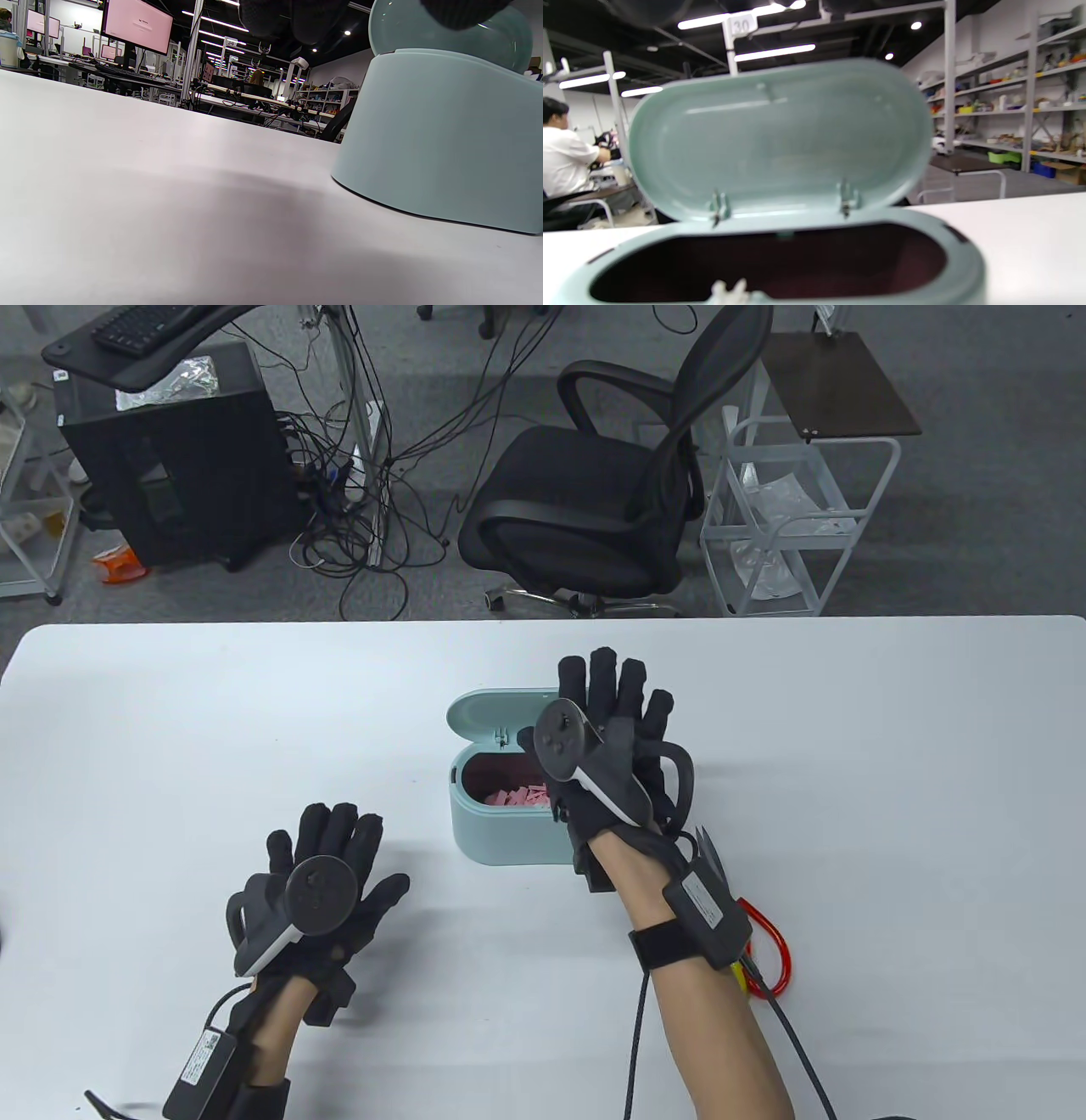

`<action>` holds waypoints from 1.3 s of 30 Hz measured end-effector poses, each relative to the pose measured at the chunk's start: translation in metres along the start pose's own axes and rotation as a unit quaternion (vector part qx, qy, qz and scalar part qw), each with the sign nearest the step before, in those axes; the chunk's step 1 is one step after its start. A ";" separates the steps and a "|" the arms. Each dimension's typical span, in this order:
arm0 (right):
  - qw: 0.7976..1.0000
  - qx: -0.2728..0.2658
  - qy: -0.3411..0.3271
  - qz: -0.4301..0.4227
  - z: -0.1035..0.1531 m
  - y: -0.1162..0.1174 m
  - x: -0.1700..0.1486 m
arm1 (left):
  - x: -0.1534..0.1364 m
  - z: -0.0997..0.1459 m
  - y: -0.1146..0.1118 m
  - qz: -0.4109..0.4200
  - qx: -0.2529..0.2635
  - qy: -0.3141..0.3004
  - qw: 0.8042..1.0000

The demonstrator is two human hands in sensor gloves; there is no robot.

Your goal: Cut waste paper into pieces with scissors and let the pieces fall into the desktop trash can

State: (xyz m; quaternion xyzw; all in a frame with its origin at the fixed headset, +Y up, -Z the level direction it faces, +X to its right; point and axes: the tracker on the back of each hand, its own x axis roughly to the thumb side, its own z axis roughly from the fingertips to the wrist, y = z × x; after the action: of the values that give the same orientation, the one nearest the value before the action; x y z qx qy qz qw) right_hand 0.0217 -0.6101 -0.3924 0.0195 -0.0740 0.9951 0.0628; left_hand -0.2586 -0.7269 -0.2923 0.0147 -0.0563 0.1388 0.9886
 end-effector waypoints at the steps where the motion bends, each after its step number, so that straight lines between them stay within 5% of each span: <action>1: 1.000 0.002 -0.010 -0.005 -0.004 0.003 0.004 | 0.000 0.000 0.000 0.000 0.001 0.000 1.000; 11: 0.999 0.036 -0.018 0.003 -0.016 0.023 0.010 | -0.001 0.000 0.000 0.001 0.000 0.002 1.000; 26: 0.994 0.015 -0.089 0.067 0.021 0.023 0.007 | 0.000 0.000 -0.001 -0.001 -0.001 0.000 1.000; 39: 0.987 0.001 -0.139 0.081 0.056 0.057 0.005 | 0.001 0.000 -0.002 -0.003 -0.006 0.001 1.000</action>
State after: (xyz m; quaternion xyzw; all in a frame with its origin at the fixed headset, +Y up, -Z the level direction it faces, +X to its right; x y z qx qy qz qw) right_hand 0.0115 -0.6735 -0.3450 0.1515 -0.0825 0.9846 -0.0292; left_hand -0.2570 -0.7287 -0.2923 0.0091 -0.0563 0.1359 0.9891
